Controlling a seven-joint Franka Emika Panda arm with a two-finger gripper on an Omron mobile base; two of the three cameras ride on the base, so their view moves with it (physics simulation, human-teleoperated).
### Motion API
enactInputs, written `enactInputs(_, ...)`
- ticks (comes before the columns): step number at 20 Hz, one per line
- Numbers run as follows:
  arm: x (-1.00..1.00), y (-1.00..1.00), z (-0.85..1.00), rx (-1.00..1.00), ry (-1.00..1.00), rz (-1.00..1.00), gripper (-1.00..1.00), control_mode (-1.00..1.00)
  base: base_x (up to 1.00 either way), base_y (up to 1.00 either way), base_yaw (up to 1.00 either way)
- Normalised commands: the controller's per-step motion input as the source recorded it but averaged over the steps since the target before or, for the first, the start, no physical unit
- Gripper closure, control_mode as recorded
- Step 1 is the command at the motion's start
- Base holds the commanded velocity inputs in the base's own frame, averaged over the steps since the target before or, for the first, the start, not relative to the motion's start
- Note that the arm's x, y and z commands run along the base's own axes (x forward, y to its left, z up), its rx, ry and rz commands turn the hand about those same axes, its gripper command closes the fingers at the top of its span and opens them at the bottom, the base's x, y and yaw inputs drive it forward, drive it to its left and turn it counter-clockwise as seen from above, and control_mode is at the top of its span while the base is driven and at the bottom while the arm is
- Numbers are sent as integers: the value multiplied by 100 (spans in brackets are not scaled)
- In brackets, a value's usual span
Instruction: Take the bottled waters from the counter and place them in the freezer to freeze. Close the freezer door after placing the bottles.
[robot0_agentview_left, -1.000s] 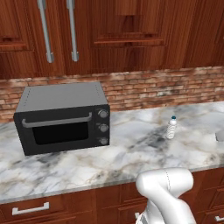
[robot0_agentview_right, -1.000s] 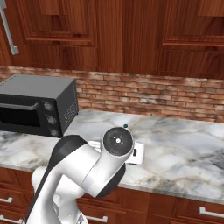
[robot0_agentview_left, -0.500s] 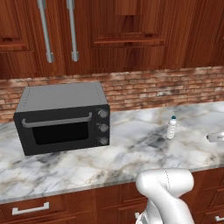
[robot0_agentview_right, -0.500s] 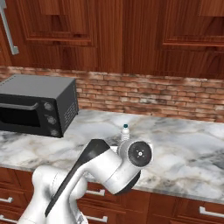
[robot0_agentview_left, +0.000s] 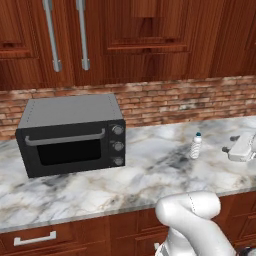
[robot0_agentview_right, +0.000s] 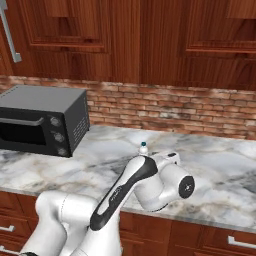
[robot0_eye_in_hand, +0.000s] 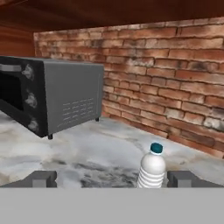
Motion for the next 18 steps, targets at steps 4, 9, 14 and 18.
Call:
enactInputs(4, 28, -27, -19, -2, -16, 22, -100, -100, 0, 0, 0)
enactInputs(9, 15, -21, -28, -3, -1, 16, -100, -100, 0, 0, 0)
enactInputs(14, 4, 0, -30, -4, 15, 4, -100, -100, 0, 0, 0)
enactInputs(18, 38, 8, -27, -8, 14, 11, -100, -100, 0, 0, 0)
